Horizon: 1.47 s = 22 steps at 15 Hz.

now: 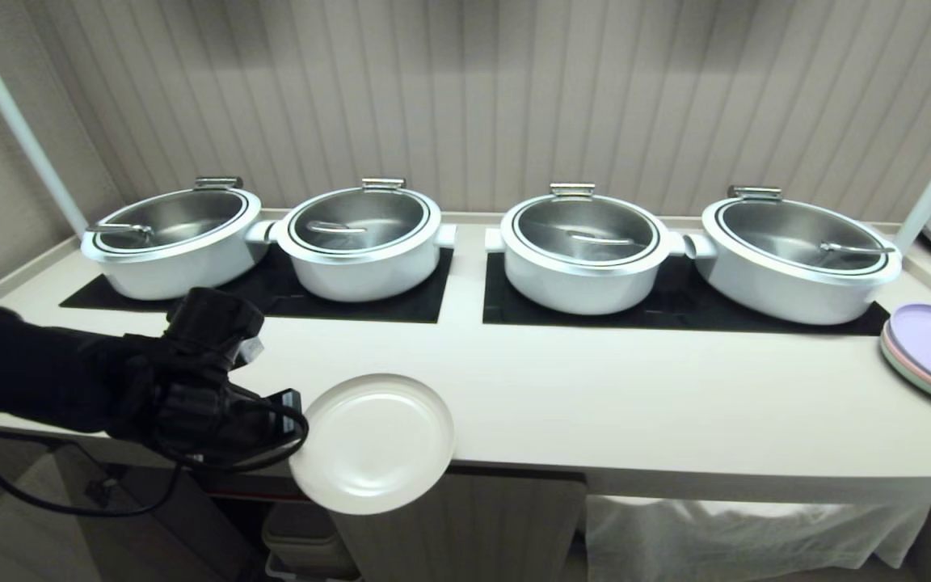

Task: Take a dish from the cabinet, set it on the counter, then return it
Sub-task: Pick up the plate from the table, then put it back into the cabinet

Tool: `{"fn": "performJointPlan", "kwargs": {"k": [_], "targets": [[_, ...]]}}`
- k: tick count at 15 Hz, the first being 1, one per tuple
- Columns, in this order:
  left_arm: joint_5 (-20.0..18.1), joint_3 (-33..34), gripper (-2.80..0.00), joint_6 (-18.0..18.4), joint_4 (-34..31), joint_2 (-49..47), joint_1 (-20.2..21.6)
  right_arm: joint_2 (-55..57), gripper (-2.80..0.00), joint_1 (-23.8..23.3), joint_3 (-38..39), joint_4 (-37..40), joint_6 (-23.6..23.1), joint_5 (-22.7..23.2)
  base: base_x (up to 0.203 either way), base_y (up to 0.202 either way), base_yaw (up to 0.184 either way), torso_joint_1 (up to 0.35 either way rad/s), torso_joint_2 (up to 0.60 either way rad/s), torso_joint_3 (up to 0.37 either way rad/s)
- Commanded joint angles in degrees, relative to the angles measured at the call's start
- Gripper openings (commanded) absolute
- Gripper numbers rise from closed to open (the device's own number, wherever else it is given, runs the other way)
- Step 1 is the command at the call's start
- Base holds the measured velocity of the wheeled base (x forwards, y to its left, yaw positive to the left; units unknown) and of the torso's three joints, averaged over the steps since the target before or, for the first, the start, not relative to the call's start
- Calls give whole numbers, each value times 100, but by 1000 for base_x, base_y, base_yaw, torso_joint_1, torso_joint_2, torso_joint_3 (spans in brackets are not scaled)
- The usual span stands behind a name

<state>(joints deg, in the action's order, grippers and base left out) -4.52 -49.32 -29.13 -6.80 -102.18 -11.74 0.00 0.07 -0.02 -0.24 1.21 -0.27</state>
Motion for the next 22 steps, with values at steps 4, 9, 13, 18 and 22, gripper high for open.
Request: {"fn": "performJointPlan", "kwargs": {"k": [4, 9, 13, 18, 22], "targets": [[-14, 829, -280, -31, -9, 884, 5, 0, -280, 1, 2, -2, 2, 0, 0, 0, 0, 0, 0, 0], [-175, 1825, -280, -13, -16, 1766, -10, 0, -280, 1, 2, -2, 2, 0, 0, 0, 0, 0, 0, 0], [-197, 2362, -280, -4, -46, 2372, -238, 0, -280, 1, -2, -2, 2, 0, 0, 0, 0, 0, 0, 0], [-199, 2718, -280, -5, -89, 2714, -557, 0, -280, 1, 2, -2, 2, -4, 0, 0, 0, 0, 0, 0], [-352, 2979, -280, -6, -225, 3070, -776, 0, -280, 1, 2, -6, 2, -4, 0, 0, 0, 0, 0, 0]]}}
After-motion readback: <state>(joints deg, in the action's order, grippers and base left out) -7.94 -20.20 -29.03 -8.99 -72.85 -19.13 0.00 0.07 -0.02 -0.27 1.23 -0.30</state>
